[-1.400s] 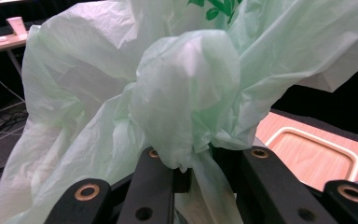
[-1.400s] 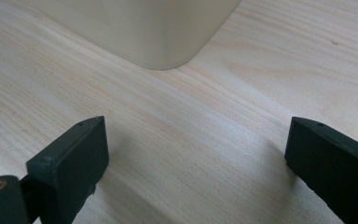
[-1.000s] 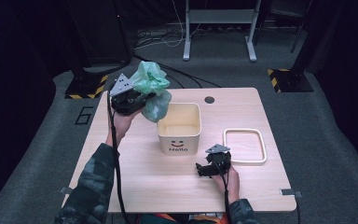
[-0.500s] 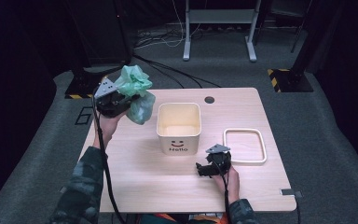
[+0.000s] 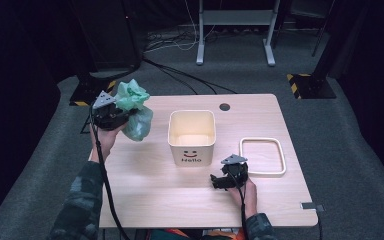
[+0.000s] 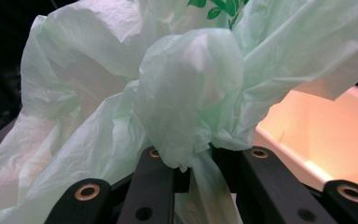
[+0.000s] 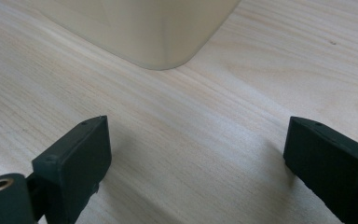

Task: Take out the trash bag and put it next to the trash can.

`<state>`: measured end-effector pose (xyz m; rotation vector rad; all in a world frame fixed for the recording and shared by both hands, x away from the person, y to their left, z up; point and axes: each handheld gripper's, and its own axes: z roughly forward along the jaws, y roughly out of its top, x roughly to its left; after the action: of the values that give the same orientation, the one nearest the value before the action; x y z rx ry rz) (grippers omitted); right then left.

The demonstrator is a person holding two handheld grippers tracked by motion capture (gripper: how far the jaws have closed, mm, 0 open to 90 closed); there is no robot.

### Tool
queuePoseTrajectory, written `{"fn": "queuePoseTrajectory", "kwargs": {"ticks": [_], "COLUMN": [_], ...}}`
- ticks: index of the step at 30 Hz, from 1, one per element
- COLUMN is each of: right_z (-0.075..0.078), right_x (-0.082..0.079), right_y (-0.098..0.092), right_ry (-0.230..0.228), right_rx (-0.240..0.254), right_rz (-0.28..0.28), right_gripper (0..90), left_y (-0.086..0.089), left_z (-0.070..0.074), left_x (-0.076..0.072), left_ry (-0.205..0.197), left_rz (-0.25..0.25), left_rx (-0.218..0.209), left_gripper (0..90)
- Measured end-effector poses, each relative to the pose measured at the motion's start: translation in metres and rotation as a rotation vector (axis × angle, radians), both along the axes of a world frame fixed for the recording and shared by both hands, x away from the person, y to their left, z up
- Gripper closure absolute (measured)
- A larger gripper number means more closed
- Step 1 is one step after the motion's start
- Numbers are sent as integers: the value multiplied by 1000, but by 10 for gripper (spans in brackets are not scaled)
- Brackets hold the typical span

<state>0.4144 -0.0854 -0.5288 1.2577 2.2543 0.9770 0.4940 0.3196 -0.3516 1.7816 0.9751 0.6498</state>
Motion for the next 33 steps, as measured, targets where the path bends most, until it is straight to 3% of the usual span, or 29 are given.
{"fn": "queuePoseTrajectory", "kwargs": {"ticks": [10,19,24,27,33], "right_z": [0,0,0,0,0], "right_x": [0,0,1,1,0], "right_y": [-1,-1,-1,-1,-1], "right_ry": [-6,-6,-4,-5,-4], "right_rx": [-2,-1,2,2,3], "right_rz": [4,4,3,5,1], "right_gripper": [68,68,72,72,76], "left_y": [7,1,-5,-8,-14], "left_z": [-28,-52,-57,-58,-67], "left_x": [14,29,39,45,45], "left_ry": [97,168,170,174,193], "left_rz": [34,48,74,87,79], "left_rx": [15,29,40,21,8], "left_gripper": [793,786,775,770,715]}}
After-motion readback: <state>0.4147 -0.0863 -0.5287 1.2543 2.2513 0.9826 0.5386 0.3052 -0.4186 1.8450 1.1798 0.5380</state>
